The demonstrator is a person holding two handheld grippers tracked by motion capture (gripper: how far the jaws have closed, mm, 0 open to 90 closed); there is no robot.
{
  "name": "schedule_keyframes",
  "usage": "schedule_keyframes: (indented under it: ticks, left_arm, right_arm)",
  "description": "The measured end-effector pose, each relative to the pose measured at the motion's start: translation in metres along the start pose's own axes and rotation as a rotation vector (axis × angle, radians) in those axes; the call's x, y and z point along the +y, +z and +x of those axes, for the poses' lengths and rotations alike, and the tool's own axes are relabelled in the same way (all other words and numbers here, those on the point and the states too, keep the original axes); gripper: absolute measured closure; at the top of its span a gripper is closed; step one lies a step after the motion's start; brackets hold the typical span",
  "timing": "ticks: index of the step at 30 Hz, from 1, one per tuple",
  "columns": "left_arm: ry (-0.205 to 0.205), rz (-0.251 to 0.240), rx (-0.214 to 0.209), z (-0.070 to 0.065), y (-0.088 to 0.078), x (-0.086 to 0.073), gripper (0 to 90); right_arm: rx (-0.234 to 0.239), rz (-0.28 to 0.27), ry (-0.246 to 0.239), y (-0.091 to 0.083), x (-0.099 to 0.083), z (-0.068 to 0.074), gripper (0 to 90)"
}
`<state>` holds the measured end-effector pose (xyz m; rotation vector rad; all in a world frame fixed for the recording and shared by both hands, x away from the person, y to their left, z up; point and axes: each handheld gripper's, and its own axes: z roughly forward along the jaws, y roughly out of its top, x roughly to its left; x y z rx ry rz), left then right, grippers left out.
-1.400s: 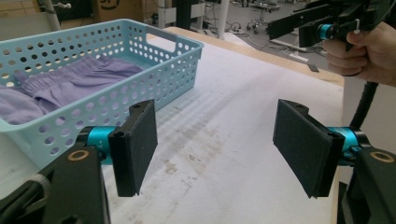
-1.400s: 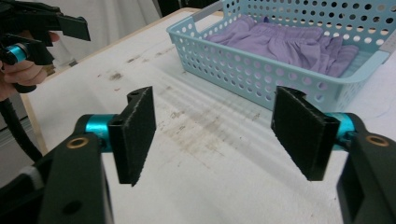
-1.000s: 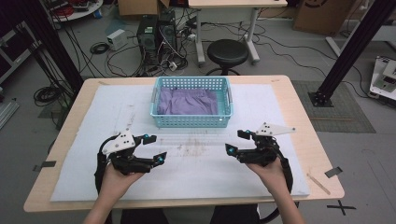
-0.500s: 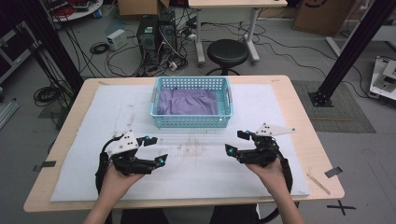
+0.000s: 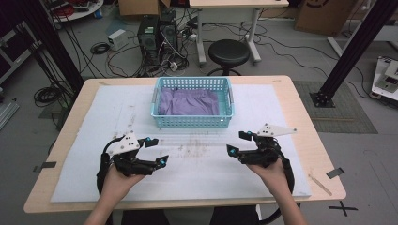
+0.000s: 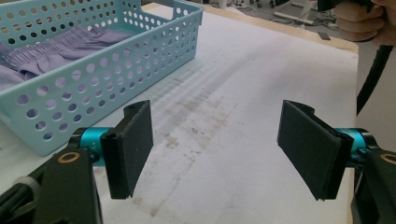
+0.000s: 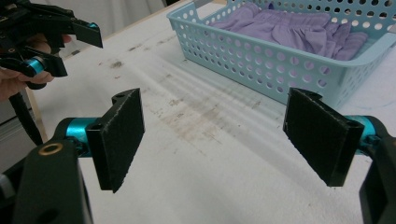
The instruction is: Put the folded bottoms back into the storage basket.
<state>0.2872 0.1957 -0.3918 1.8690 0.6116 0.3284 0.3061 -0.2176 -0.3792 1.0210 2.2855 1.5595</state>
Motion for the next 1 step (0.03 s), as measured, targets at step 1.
schedule_keyframes:
  ticks: [1]
  left_arm:
    - [-0.006, -0.001, -0.002, -0.0001, 0.0001, 0.0000, 26.8]
  right_arm:
    - [0.000, 0.001, 0.002, 0.0000, -0.0001, -0.0002, 21.4]
